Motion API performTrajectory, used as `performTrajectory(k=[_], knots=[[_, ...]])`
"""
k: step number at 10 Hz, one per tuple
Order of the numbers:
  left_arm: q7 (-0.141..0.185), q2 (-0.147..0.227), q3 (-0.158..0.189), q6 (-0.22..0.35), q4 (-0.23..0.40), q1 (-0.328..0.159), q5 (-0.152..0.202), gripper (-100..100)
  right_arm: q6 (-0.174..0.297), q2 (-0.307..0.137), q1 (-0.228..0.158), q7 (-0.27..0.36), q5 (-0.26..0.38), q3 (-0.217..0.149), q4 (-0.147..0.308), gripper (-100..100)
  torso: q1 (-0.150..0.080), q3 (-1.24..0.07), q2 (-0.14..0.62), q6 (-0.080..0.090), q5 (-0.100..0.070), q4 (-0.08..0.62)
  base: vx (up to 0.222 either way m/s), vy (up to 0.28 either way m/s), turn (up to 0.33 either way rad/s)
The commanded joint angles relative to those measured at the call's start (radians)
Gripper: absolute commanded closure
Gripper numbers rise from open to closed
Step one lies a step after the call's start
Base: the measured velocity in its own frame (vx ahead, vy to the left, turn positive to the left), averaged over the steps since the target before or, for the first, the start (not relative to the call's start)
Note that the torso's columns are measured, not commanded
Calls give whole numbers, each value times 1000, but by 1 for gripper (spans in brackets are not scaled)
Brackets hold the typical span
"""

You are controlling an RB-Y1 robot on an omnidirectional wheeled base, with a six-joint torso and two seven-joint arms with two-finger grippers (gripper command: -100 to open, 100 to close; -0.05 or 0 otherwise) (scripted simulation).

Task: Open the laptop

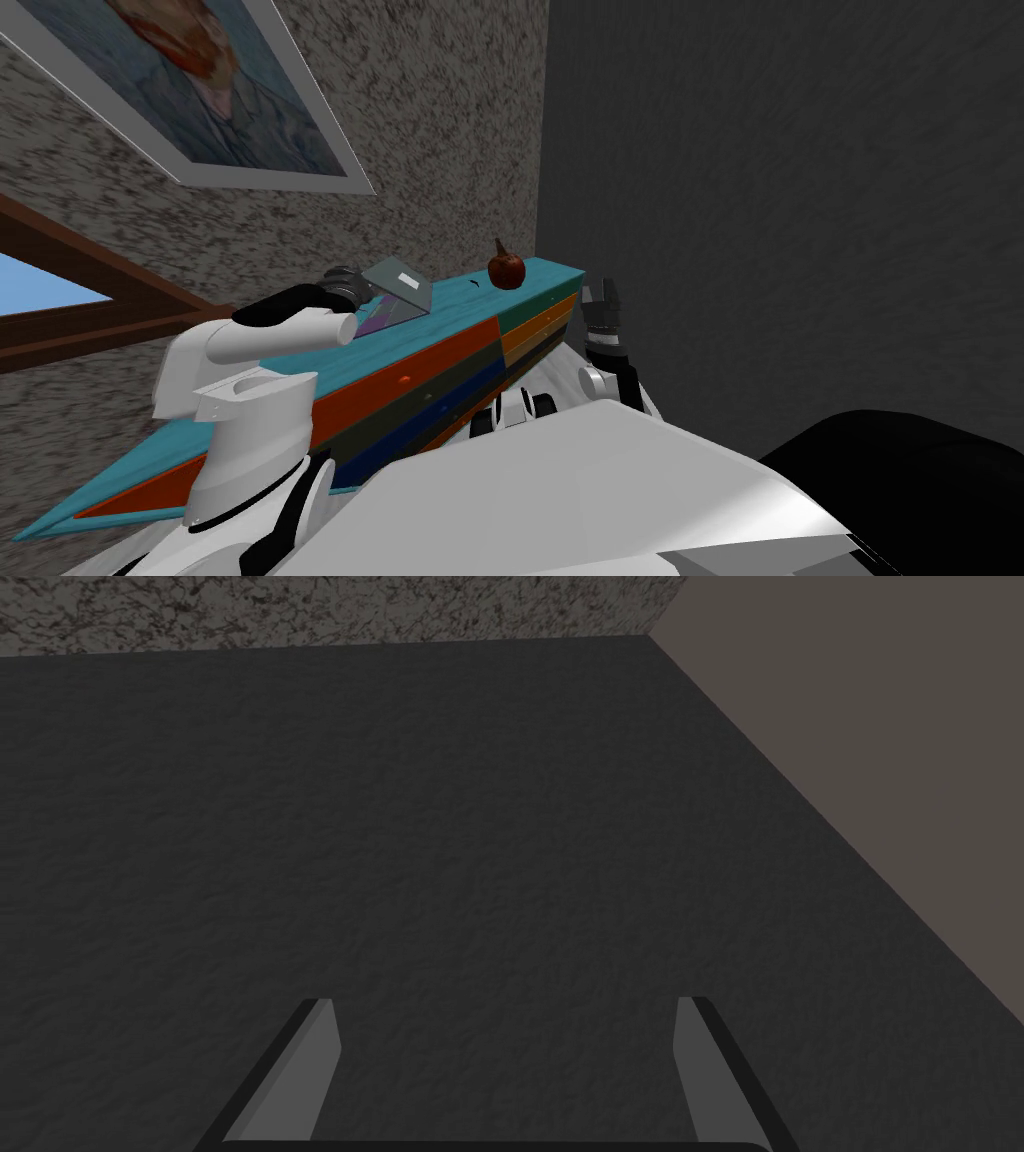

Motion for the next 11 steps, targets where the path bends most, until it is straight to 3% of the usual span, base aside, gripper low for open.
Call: performTrajectory(k=[1, 7, 8, 11], knots=[[34, -53, 19, -56, 34, 3, 11, 100, 0, 0, 0, 0, 0, 0, 0, 0, 0, 0, 0, 0, 0, 1, -25, 38, 32], [120, -191, 73, -208, 130, 10, 39, 100, 0, 0, 0, 0, 0, 0, 0, 0, 2, 1, 2, -2, 0, 2, -31, 39, 36], [109, -177, 66, -190, 122, 10, 35, 100, 0, 0, 0, 0, 0, 0, 0, 0, 1, 1, 2, -2, 0, 2, -12, 19, 9], [148, -244, 88, -279, 183, 14, 64, 100, 0, 0, 0, 0, 0, 0, 0, 0, 0, 2, 4, -2, -1, 3, -21, 28, 28]])
